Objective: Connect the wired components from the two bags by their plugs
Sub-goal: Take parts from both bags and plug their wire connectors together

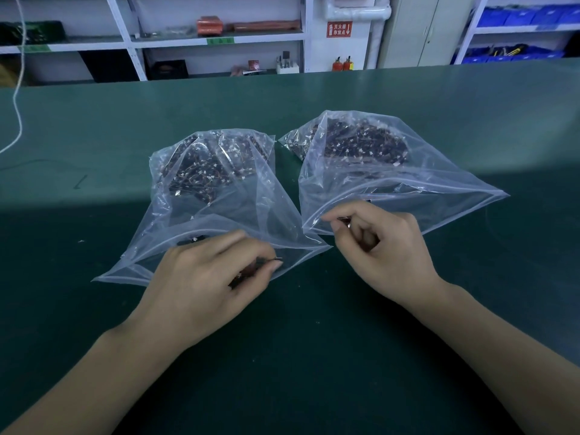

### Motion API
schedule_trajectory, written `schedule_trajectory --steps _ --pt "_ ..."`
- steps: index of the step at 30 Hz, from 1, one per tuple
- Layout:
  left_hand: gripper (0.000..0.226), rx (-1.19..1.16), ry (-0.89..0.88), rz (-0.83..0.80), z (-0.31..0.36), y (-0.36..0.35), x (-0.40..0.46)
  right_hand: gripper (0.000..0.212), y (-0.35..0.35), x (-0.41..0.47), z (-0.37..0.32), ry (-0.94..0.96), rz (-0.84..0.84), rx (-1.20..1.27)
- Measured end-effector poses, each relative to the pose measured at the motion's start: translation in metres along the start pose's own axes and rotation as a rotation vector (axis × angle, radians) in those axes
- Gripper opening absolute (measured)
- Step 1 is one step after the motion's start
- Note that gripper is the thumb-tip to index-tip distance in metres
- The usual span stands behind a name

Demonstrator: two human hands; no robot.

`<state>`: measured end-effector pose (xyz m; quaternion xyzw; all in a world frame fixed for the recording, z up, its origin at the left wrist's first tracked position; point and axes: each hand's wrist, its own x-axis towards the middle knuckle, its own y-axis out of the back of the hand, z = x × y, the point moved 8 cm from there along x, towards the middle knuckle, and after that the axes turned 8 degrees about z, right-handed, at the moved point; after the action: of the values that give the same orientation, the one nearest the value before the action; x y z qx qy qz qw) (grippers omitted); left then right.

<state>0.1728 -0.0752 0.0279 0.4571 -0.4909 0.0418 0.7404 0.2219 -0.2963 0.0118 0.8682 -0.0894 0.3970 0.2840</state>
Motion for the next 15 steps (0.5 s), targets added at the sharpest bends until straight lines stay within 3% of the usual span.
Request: schedule_trajectory --steps 4,9,15 --pt "0.011 -0.089 -0.008 0.146 0.006 0.009 -0.002 0.02 -0.011 -0.005 -0.014 0.109 -0.121 0.054" --pt "0.005 -0.21 0.114 0.187 0.005 0.004 -0.006 0.031 -0.02 -0.012 -0.025 0.181 -0.204 0.161" --pt "0.006 -0.357 0.234 0.199 0.003 0.002 -0.008 0.01 -0.018 -0.01 -0.027 0.209 -0.129 0.202"
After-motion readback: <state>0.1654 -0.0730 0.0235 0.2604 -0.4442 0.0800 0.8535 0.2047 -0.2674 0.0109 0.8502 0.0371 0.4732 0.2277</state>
